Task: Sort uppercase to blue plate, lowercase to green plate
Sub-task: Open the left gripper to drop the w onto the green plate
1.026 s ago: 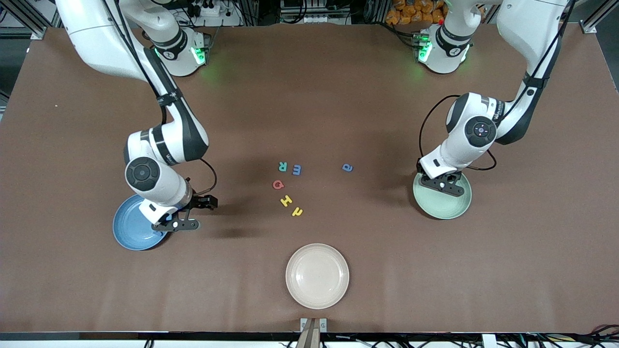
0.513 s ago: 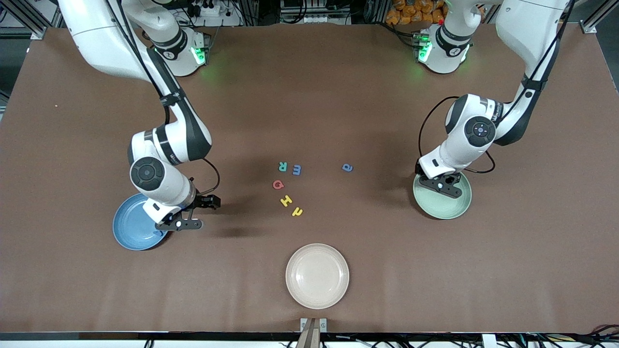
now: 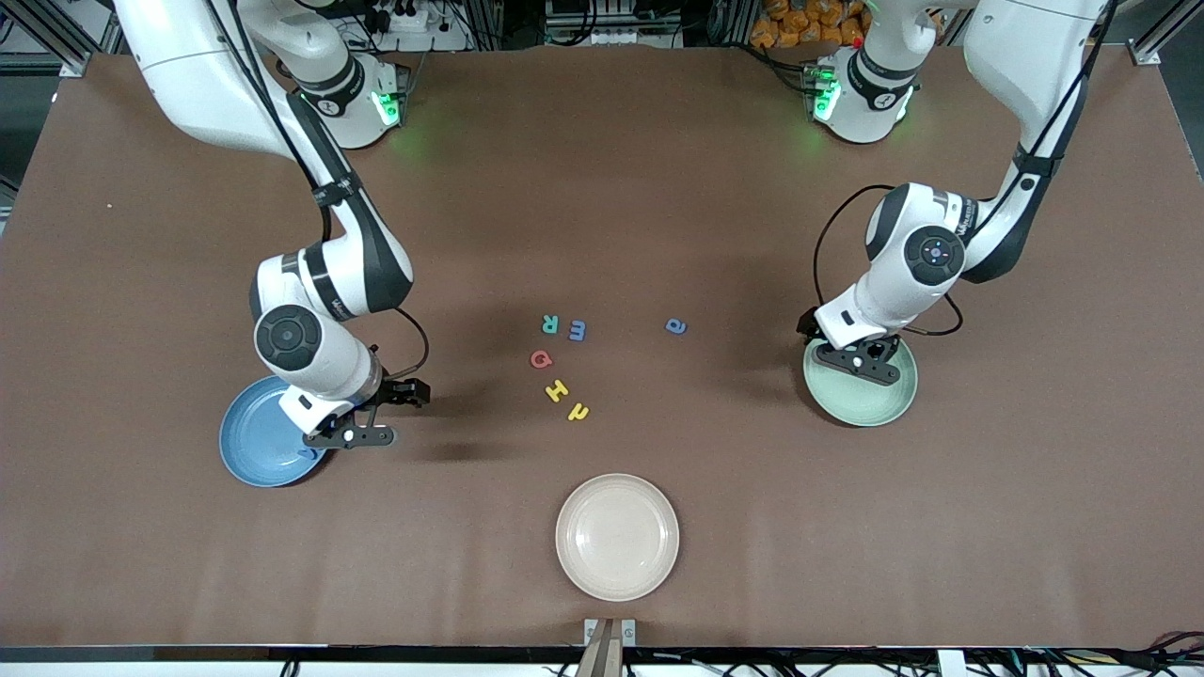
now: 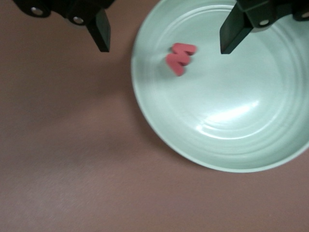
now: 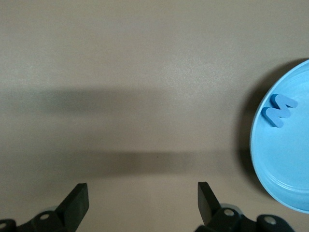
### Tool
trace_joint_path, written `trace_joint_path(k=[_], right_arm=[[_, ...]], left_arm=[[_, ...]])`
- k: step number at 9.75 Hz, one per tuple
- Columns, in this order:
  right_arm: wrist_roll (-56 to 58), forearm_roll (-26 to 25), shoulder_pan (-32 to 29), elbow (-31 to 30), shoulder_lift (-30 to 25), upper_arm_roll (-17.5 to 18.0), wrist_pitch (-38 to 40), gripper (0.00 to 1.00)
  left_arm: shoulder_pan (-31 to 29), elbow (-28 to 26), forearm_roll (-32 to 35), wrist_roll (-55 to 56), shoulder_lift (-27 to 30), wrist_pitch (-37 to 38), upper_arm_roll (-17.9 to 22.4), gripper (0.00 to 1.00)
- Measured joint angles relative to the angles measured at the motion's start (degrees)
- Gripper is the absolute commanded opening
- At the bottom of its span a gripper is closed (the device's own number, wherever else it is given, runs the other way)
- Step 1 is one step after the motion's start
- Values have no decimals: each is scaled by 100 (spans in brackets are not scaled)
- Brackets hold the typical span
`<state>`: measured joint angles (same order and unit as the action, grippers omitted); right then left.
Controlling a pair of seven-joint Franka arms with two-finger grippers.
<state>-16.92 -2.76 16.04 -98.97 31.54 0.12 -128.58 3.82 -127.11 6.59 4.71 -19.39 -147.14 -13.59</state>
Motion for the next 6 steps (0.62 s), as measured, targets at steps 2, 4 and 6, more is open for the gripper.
trace_joint_path(k=[2,4,6], right_arm=[[-65,0,18,0,1,0,-1,100],[-78,0,30,0,3,0,-2,100],[-82,0,31,0,4,-8,-3,100]], left_arm=[[478,78,-8,1105,-5,-9,-47,100],[1039,351,-14,2114,-134,-16,-61,100],[1654,882,-13,3036,-497,-21,-56,100]])
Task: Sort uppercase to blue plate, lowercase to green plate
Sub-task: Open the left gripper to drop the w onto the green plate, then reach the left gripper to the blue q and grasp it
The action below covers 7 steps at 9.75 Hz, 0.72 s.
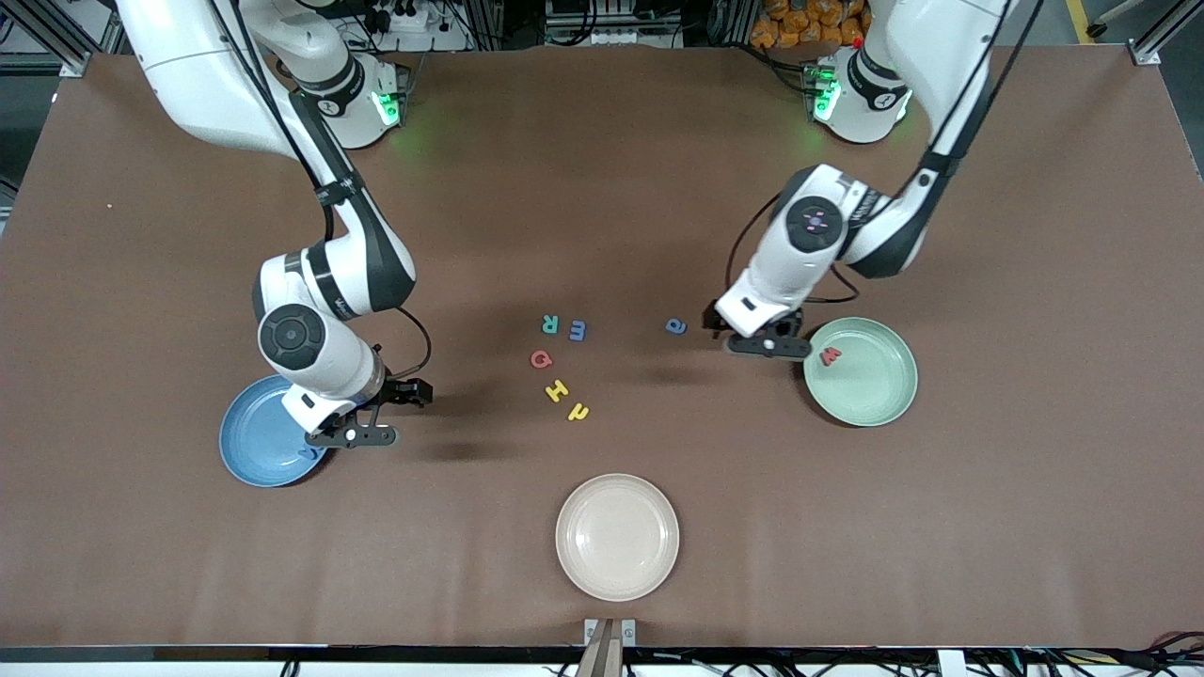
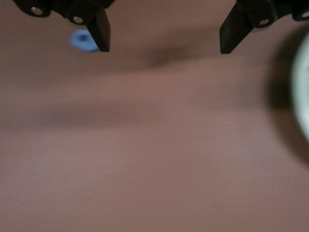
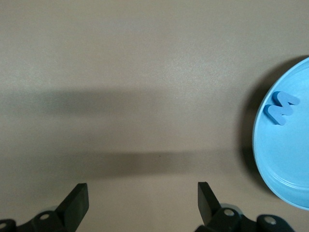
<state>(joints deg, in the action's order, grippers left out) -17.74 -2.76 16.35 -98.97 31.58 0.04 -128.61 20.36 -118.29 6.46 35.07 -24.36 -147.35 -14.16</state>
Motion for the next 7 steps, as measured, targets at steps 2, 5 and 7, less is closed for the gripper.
trace_joint_path(k=[2,5,7], right_arm=[[0,0,1,0,3,-3,-2,100],[0,0,0,0,6,-6,-6,100],[-1,0,0,0,7,-7,-9,100]], left_arm=[[362,564,78,449,-491,-1,23,100],[412,920,749,876,-996,0,36,100],[472,925,993,1250,-1171,-1,34,100]])
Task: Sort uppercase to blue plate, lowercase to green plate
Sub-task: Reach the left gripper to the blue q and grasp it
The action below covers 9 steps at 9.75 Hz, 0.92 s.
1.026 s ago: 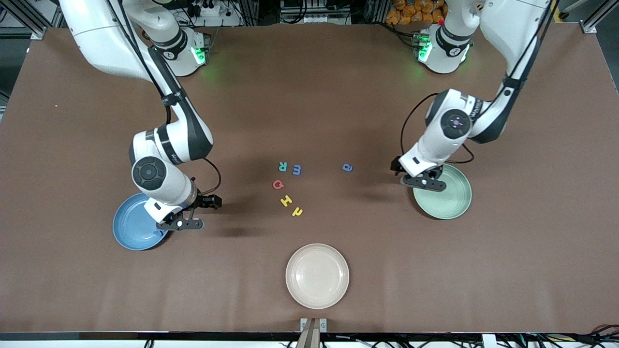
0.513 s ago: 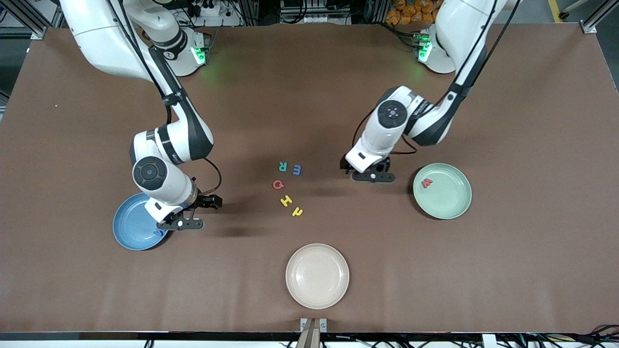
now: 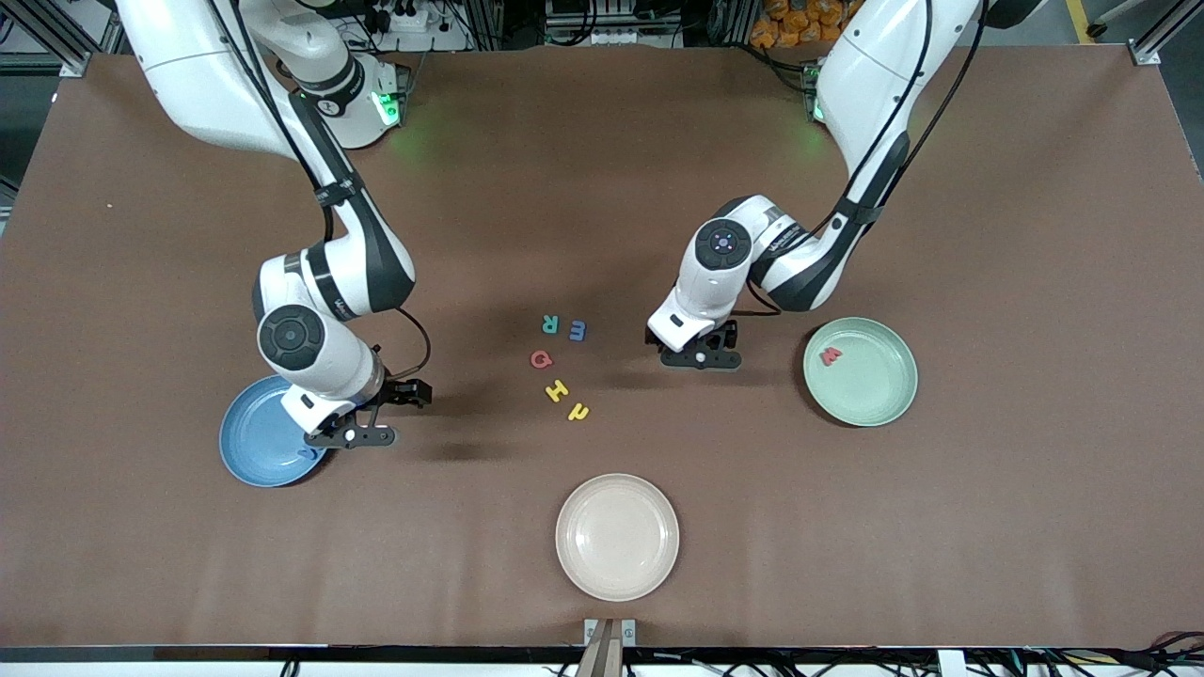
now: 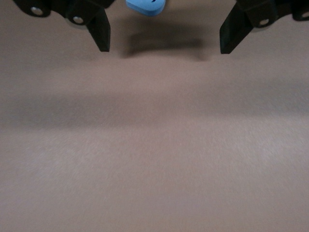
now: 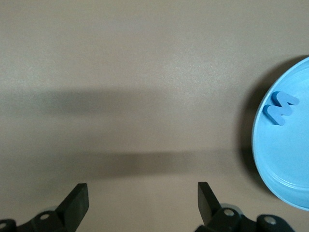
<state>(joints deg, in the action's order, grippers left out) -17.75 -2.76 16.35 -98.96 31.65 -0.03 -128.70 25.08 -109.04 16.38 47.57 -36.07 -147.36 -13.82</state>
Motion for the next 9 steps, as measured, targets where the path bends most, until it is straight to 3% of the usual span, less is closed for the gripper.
trace_joint_path(k=[9], right_arm=[[-1,0,0,0,0,-1,-2,100]], left_arm=[[36,-104,24,322,24,219,-105,100]])
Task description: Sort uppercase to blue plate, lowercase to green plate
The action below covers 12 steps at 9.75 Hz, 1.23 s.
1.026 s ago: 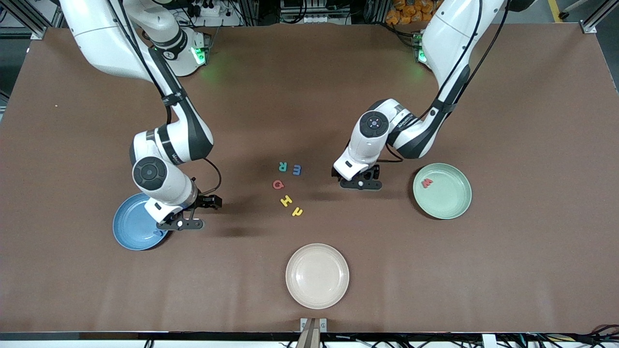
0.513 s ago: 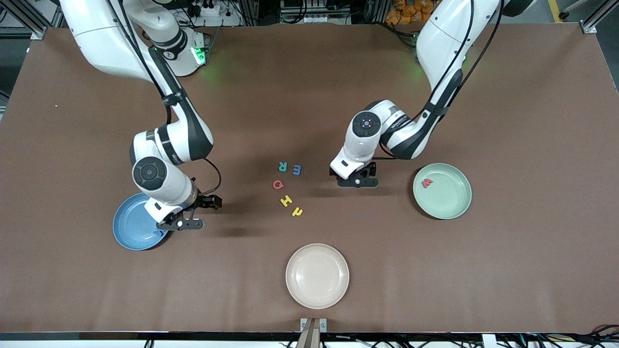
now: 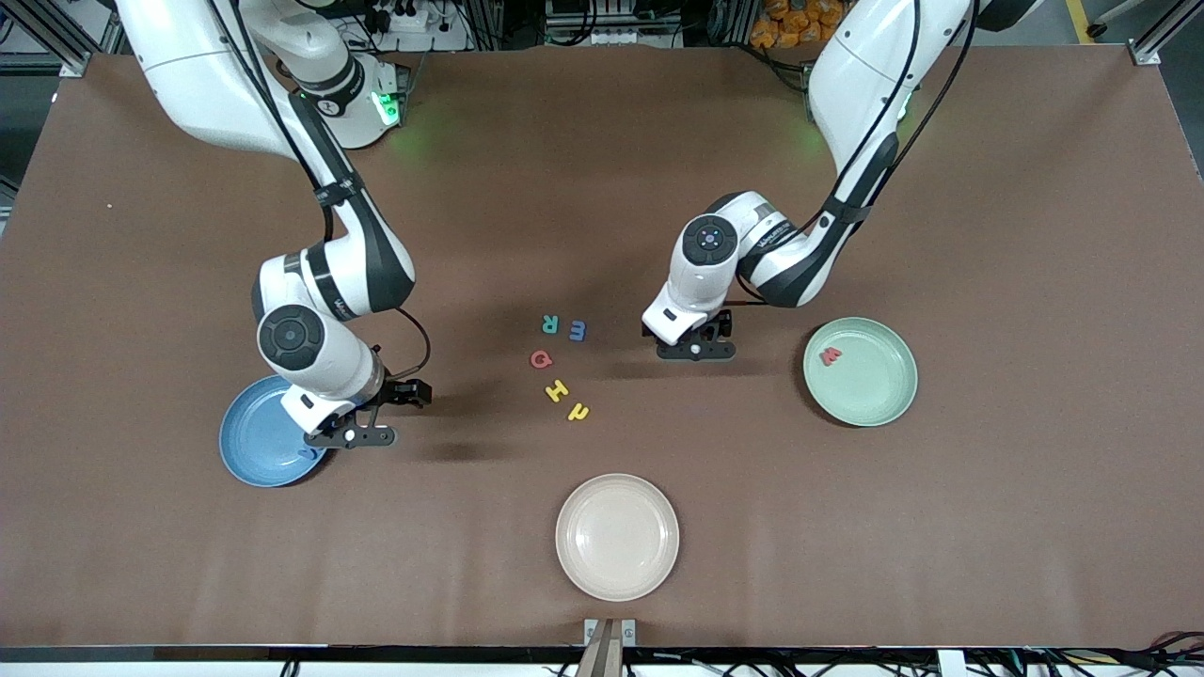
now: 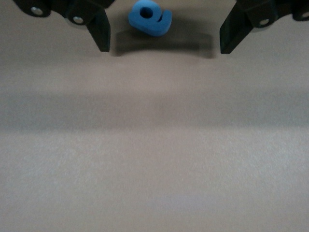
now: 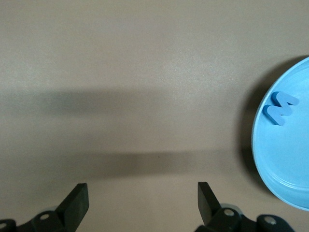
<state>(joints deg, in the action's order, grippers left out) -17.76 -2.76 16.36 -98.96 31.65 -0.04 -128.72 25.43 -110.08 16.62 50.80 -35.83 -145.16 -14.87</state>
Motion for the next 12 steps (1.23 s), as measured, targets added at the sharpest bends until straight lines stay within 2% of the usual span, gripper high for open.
trace_joint_path(k=[5,7,8,10,12], right_arm=[[-1,0,0,0,0,0,0,100],[-1,0,0,0,0,0,0,100],[-1,0,0,0,0,0,0,100],[-2,0,0,0,0,0,0,100],[-2,0,0,0,0,0,0,100]], left_arm=[[0,-4,0,59,2,101,-52,100],[0,-7,0,62,2,117,-53,91],[0,-8,0,62,2,119,-53,81],[0,-9,0,62,2,120,-54,76],[0,-9,0,63,2,120,-55,76]])
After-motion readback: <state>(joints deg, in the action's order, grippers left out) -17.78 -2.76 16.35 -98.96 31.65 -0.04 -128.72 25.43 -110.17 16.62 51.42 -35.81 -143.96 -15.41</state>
